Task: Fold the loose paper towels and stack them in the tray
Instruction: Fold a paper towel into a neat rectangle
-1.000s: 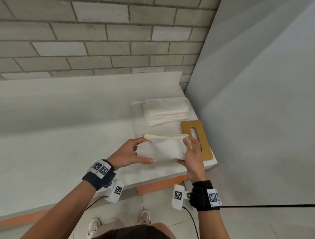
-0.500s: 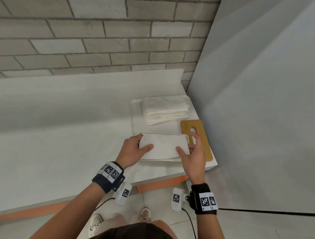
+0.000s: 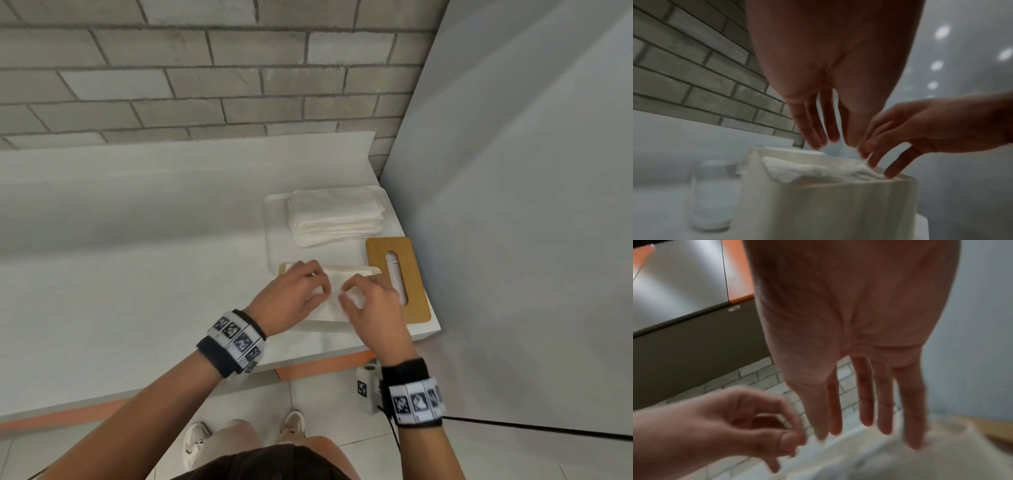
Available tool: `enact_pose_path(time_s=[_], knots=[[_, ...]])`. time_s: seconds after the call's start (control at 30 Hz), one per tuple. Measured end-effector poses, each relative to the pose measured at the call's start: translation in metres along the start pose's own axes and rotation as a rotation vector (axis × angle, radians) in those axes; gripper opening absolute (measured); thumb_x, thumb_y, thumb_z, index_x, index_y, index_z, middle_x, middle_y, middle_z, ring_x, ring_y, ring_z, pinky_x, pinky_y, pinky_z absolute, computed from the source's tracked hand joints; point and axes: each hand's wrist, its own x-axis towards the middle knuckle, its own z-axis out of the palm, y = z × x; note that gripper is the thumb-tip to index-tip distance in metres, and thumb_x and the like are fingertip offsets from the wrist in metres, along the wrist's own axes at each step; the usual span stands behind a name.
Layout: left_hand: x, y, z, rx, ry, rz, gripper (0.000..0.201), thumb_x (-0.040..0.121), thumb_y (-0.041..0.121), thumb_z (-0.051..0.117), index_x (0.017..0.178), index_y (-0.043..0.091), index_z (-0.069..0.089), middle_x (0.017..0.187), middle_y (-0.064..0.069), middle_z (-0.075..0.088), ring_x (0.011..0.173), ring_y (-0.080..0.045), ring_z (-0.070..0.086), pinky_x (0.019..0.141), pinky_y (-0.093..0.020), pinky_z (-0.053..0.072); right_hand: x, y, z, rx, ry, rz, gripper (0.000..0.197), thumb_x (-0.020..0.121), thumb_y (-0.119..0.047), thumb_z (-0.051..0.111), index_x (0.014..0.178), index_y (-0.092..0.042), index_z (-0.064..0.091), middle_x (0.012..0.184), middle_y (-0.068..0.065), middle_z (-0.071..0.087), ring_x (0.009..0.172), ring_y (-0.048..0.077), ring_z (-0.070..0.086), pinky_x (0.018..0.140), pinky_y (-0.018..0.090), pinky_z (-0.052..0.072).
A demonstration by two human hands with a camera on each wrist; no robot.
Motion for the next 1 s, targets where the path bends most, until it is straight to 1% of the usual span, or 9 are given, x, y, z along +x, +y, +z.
enact_pose_path(time_s=[0.13, 0.2, 0.3, 0.47, 0.53, 0.63, 0.8, 0.9, 1.0], knots=[[0.027, -0.002, 0.01, 0.148, -0.371, -0.071, 0.024, 0.092, 0.03, 0.079, 0.108, 0.022, 0.062, 0.123, 0.005, 0.055, 0.114, -0.022, 0.051, 0.089, -0.042, 0.051, 0.029, -0.001, 0.023, -0.127, -0.326, 0.139, 0.06, 0.084, -0.031, 0.092, 0.138, -0.034, 0.064, 0.144, 0.006, 0.046, 0.132, 0.028, 0.05, 0.111, 0.033, 0.042], [0.029, -0.009, 0.004, 0.245, -0.412, -0.098, 0.032, 0.088, 0.019, 0.082, 0.11, 0.022, 0.058, 0.126, 0.003, 0.052, 0.114, -0.024, 0.05, 0.08, -0.042, 0.052, 0.037, 0.008, 0.021, -0.127, -0.363, 0.151, 0.07, 0.079, -0.02, 0.096, 0.139, -0.033, 0.062, 0.142, 0.005, 0.041, 0.132, 0.026, 0.05, 0.108, 0.025, 0.045], [0.024, -0.016, -0.002, 0.378, -0.451, -0.147, 0.043, 0.091, -0.002, 0.065, 0.123, 0.023, 0.052, 0.146, -0.005, 0.04, 0.123, -0.037, 0.045, 0.072, -0.04, 0.049, 0.042, 0.016, 0.021, -0.134, -0.403, 0.135, 0.067, 0.085, -0.001, 0.087, 0.14, -0.03, 0.062, 0.141, 0.004, 0.036, 0.131, 0.023, 0.046, 0.08, 0.004, 0.046], [0.026, -0.009, 0.012, 0.442, -0.519, -0.211, 0.057, 0.101, 0.005, 0.058, 0.15, 0.028, 0.04, 0.163, -0.022, 0.018, 0.126, -0.05, 0.049, 0.076, -0.043, 0.051, 0.055, 0.017, 0.019, 0.039, -0.407, 0.151, 0.033, 0.095, -0.008, 0.074, 0.117, -0.033, 0.068, 0.127, -0.001, 0.036, 0.124, 0.028, 0.046, 0.08, 0.037, 0.065], [0.028, -0.004, 0.013, 0.427, -0.502, -0.225, 0.057, 0.1, 0.006, 0.061, 0.149, 0.026, 0.041, 0.161, -0.022, 0.02, 0.125, -0.05, 0.049, 0.074, -0.043, 0.052, 0.057, 0.014, 0.017, 0.015, -0.406, 0.136, 0.037, 0.094, -0.007, 0.074, 0.112, -0.038, 0.068, 0.128, 0.0, 0.034, 0.12, 0.025, 0.045, 0.077, 0.036, 0.065], [0.023, -0.007, 0.003, 0.419, -0.481, -0.198, 0.059, 0.097, -0.005, 0.059, 0.147, 0.022, 0.045, 0.154, -0.022, 0.029, 0.121, -0.047, 0.053, 0.069, -0.04, 0.047, 0.056, 0.008, 0.008, -0.152, -0.472, 0.084, 0.063, 0.087, 0.005, 0.077, 0.131, -0.038, 0.06, 0.135, 0.0, 0.031, 0.123, 0.022, 0.044, 0.074, 0.015, 0.051], [-0.012, -0.025, -0.05, 0.145, -0.227, -0.144, 0.043, 0.093, 0.006, 0.073, 0.129, 0.025, 0.058, 0.144, 0.0, 0.048, 0.115, -0.026, 0.058, 0.08, -0.045, 0.055, 0.055, -0.042, -0.013, -0.286, -0.421, 0.047, 0.059, 0.092, -0.02, 0.084, 0.141, -0.038, 0.056, 0.141, 0.004, 0.053, 0.123, 0.023, 0.06, 0.095, 0.034, 0.05], [-0.057, -0.057, -0.085, -0.086, 0.025, -0.191, 0.026, 0.099, 0.036, 0.07, 0.122, 0.035, 0.06, 0.131, 0.015, 0.058, 0.107, -0.013, 0.063, 0.084, -0.041, 0.057, 0.044, -0.105, 0.005, 0.003, -0.113, -0.133, 0.039, 0.095, -0.031, 0.082, 0.129, -0.041, 0.065, 0.125, -0.008, 0.067, 0.107, 0.011, 0.068, 0.09, 0.033, 0.055], [-0.119, -0.12, -0.118, -0.29, 0.2, -0.315, 0.01, 0.098, 0.038, 0.07, 0.107, 0.036, 0.065, 0.107, 0.017, 0.069, 0.097, -0.004, 0.068, 0.08, -0.034, 0.06, 0.032, -0.181, 0.054, 0.388, -0.069, -0.145, 0.021, 0.097, -0.027, 0.08, 0.113, -0.038, 0.072, 0.112, -0.019, 0.076, 0.104, 0.002, 0.073, 0.09, 0.02, 0.055]])
